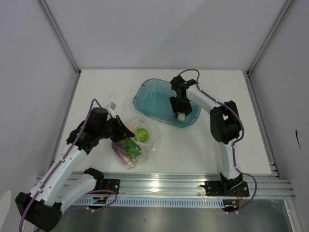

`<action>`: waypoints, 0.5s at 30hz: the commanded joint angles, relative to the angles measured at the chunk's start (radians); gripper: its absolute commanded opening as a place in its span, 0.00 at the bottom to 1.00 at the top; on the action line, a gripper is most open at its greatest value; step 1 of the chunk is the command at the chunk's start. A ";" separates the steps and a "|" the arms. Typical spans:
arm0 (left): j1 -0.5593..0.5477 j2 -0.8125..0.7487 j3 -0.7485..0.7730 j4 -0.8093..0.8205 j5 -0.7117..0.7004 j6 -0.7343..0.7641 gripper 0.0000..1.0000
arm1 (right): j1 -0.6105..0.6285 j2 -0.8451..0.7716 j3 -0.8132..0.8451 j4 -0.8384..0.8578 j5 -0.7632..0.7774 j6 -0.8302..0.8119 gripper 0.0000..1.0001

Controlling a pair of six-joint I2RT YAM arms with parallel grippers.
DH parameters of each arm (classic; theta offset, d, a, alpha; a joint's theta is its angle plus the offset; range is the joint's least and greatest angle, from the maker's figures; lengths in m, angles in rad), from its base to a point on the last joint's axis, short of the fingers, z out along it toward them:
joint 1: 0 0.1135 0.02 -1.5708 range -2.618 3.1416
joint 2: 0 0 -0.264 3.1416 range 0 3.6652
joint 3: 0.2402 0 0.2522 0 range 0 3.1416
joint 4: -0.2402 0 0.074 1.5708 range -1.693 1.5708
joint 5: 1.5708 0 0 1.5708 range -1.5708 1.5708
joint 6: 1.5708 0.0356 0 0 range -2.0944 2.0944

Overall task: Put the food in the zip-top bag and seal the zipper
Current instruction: Pick up the fake vegetable from the bin.

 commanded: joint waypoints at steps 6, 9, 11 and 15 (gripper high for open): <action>0.008 -0.012 0.004 0.014 0.014 0.015 0.00 | 0.084 -0.329 -0.036 0.156 -0.059 0.013 0.21; 0.008 -0.015 0.004 0.013 0.015 0.013 0.01 | 0.134 -0.408 -0.076 0.199 -0.098 0.033 0.21; 0.008 -0.016 0.003 0.011 0.011 0.013 0.00 | 0.171 -0.444 -0.091 0.215 -0.111 0.053 0.22; 0.008 -0.023 0.010 0.001 0.000 0.015 0.00 | 0.240 -0.504 -0.125 0.254 -0.192 0.076 0.23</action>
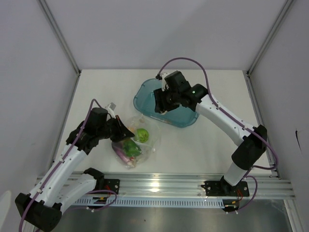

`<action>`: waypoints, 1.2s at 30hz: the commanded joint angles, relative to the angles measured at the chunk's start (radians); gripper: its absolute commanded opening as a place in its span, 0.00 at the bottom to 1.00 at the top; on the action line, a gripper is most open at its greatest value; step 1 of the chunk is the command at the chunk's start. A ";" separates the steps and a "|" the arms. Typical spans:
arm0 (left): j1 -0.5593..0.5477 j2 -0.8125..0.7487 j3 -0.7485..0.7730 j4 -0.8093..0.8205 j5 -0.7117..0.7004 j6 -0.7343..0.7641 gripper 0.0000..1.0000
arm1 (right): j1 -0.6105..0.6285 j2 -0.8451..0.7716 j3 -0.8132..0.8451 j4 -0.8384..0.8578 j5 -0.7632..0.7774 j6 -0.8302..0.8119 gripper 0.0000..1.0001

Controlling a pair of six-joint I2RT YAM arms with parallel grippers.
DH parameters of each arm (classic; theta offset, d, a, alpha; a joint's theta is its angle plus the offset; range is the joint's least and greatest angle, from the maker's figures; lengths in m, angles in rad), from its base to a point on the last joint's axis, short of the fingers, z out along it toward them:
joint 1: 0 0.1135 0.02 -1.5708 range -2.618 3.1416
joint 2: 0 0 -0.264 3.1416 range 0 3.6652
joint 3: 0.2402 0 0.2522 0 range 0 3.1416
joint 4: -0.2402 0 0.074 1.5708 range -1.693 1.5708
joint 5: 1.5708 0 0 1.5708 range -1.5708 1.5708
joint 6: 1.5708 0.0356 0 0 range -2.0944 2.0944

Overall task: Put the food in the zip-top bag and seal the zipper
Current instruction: Pick up the fake vegetable from the bin, then place the fake vegetable in the zipper food storage bag.

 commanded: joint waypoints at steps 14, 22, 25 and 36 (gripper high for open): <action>0.008 -0.017 0.038 -0.020 -0.003 0.013 0.01 | 0.178 0.013 -0.068 0.150 -0.111 0.096 0.31; 0.008 -0.014 0.053 -0.024 0.001 0.015 0.01 | 0.206 0.046 -0.082 0.160 -0.100 0.107 0.36; 0.008 -0.014 0.061 -0.032 0.000 0.016 0.00 | 0.212 0.059 -0.083 0.163 -0.088 0.110 0.41; 0.008 -0.034 0.049 -0.040 -0.003 0.010 0.01 | 0.229 0.073 -0.086 0.166 -0.048 0.121 0.57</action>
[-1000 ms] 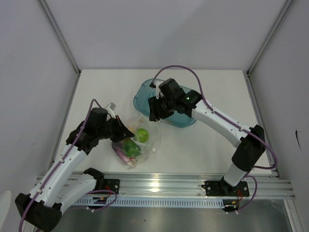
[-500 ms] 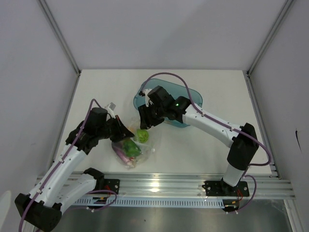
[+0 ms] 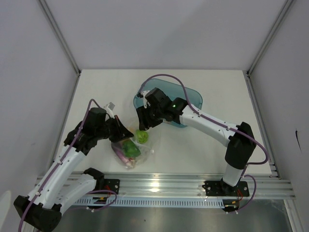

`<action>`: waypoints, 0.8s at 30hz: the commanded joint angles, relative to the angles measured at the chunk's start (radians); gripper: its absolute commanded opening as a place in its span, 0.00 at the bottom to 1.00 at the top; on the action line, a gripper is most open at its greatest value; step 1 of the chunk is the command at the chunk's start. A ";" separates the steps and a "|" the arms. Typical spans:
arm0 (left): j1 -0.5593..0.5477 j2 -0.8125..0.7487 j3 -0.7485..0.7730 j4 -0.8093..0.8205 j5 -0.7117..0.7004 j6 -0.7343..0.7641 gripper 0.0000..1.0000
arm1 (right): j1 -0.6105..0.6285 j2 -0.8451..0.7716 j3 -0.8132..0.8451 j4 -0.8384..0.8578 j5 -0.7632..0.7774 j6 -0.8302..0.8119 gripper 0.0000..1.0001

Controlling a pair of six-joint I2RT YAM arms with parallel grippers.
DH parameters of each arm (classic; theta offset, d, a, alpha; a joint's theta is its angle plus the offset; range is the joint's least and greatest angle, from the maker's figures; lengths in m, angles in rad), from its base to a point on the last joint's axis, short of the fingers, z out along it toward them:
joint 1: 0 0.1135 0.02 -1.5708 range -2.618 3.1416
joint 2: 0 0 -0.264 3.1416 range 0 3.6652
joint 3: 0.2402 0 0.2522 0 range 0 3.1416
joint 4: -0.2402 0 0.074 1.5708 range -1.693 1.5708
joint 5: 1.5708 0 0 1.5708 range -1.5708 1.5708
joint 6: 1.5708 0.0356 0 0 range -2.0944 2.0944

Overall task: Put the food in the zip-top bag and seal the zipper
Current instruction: Place the fake vegetable in the zipper food storage bag.

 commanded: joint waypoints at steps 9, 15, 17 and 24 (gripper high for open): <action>0.008 -0.029 0.022 -0.011 -0.008 0.012 0.01 | 0.017 0.001 0.009 0.034 0.040 0.020 0.80; 0.008 -0.029 0.022 -0.016 -0.007 0.014 0.00 | 0.033 -0.058 0.026 0.015 0.096 0.017 0.93; 0.008 -0.027 0.027 -0.014 -0.007 0.014 0.00 | 0.038 -0.090 0.041 -0.006 0.127 0.012 0.99; 0.008 -0.026 0.065 -0.020 -0.014 0.001 0.01 | 0.038 -0.253 -0.078 0.038 0.247 0.098 0.99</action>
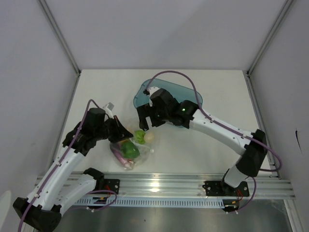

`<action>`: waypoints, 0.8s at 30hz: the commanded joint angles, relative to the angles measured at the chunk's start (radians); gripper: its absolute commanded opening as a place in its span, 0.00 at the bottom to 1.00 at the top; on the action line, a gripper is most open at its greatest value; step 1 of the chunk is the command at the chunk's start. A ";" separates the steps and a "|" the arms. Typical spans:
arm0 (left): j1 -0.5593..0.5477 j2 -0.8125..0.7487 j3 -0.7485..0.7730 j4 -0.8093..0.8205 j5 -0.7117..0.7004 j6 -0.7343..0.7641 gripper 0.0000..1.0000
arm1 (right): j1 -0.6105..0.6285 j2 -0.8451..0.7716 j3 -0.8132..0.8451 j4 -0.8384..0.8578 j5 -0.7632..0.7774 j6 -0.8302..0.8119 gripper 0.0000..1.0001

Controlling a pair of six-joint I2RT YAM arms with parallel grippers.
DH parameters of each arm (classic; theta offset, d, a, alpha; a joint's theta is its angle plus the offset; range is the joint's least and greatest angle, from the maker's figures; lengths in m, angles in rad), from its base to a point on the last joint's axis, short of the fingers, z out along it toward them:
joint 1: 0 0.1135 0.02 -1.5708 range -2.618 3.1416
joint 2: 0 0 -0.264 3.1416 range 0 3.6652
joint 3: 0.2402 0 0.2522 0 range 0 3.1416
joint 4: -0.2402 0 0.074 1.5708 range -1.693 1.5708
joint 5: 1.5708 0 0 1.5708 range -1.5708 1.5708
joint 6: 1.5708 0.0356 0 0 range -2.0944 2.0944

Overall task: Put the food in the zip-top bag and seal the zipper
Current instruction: Place the fake vegetable in the zipper food storage bag.

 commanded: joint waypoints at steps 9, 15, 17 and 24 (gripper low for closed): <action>0.008 -0.053 0.133 -0.024 -0.098 -0.119 0.00 | 0.055 -0.571 -0.600 0.431 -0.019 0.086 0.99; 0.008 -0.066 0.143 -0.006 -0.095 -0.172 0.00 | 0.186 -0.657 -0.765 0.567 0.105 0.022 0.92; 0.008 -0.070 0.137 0.000 -0.093 -0.198 0.01 | 0.220 -0.639 -0.783 0.609 0.159 0.005 0.89; 0.008 -0.076 0.114 0.026 -0.072 -0.219 0.01 | 0.266 -0.495 -0.802 0.854 0.194 -0.010 0.84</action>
